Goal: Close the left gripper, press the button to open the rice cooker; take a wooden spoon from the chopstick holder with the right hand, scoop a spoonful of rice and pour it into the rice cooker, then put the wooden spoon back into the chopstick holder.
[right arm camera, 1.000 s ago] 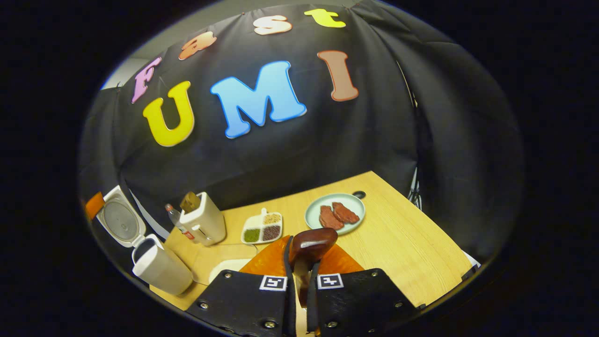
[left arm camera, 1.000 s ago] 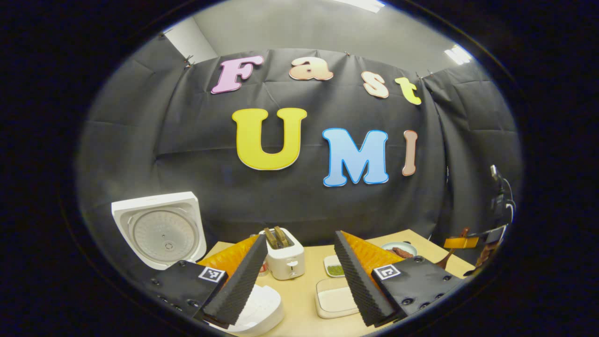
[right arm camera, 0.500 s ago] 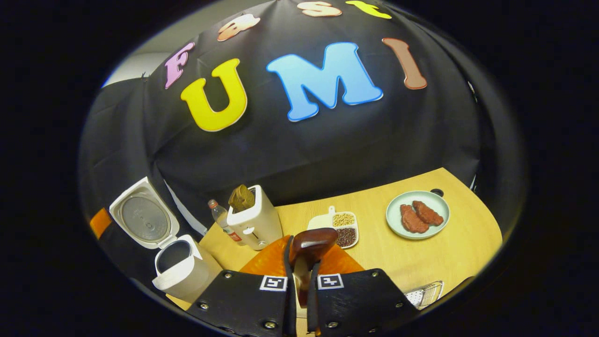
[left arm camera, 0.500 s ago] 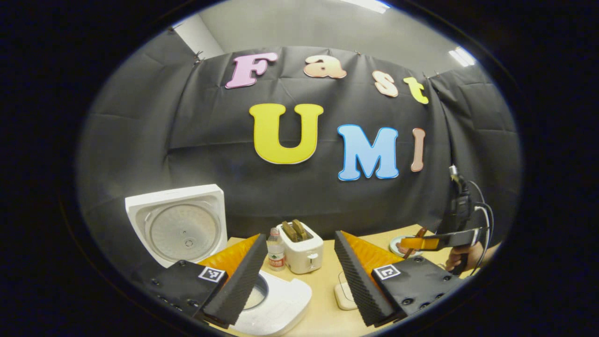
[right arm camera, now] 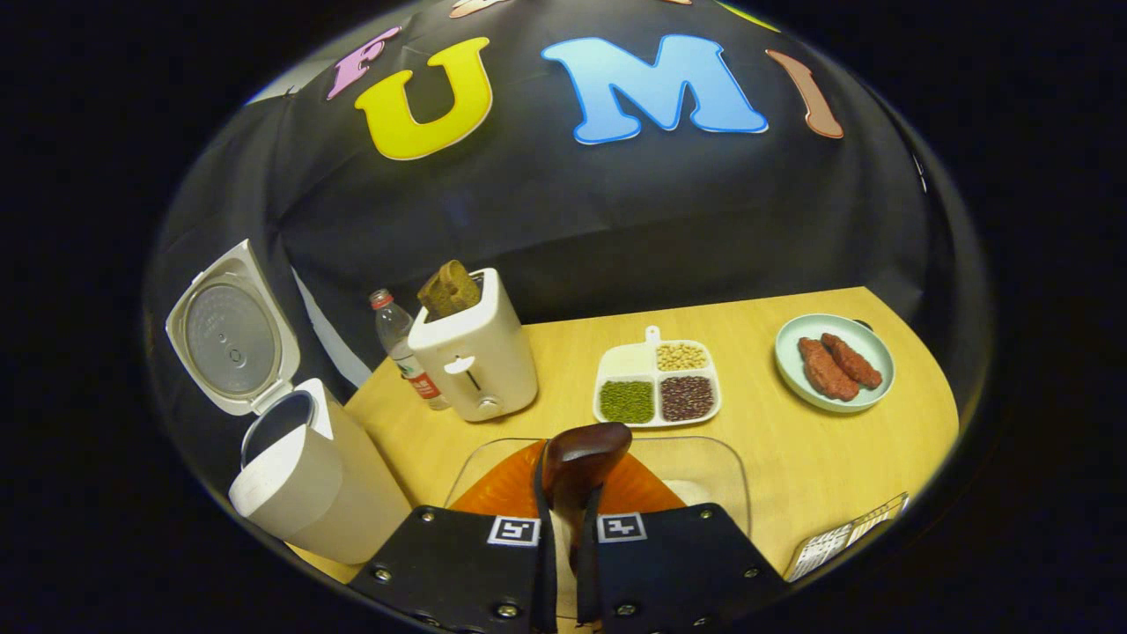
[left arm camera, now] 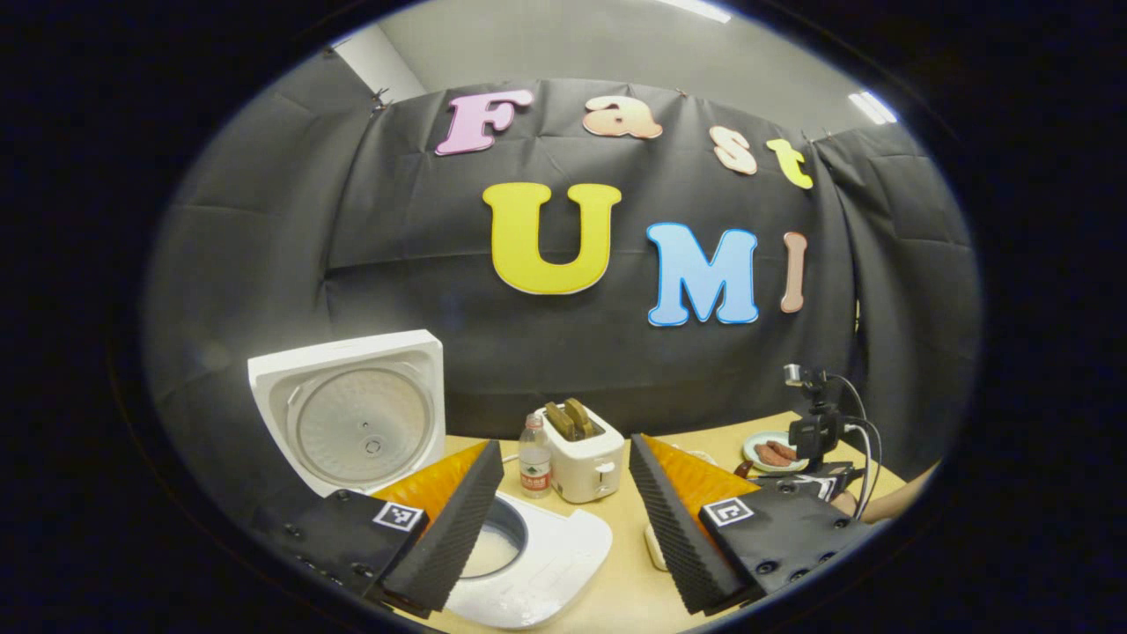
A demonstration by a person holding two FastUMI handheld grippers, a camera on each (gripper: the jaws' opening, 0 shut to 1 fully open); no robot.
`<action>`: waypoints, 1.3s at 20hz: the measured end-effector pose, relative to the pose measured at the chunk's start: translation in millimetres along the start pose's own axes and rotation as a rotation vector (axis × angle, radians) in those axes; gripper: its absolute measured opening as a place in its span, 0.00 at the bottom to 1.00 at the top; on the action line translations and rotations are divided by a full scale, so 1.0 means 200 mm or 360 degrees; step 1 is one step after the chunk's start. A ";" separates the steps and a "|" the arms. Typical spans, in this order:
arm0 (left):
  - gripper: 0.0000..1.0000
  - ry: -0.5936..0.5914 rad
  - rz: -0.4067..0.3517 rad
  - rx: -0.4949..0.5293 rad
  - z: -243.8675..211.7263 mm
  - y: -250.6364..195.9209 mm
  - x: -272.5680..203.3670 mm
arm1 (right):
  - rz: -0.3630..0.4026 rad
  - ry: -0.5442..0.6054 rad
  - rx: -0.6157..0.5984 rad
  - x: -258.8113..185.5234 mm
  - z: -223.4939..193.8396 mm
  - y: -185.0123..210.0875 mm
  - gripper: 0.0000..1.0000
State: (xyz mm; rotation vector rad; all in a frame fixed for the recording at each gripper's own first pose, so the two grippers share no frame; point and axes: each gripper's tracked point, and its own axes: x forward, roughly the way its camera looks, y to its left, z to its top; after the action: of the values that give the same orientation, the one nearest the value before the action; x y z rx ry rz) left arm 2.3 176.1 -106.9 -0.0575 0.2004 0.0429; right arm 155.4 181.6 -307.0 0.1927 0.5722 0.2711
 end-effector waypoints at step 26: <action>1.00 -0.0053 -0.0002 -0.0012 0.05 0.03 -0.03 | 0.0625 -0.0426 0.1609 -0.52 0.62 -0.16 0.09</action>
State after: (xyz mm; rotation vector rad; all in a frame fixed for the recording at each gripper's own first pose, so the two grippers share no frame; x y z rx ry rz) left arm -1.2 183.3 -96.7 -0.0647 0.1672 0.0431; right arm 146.9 106.1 -161.2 1.3089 0.3570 0.3089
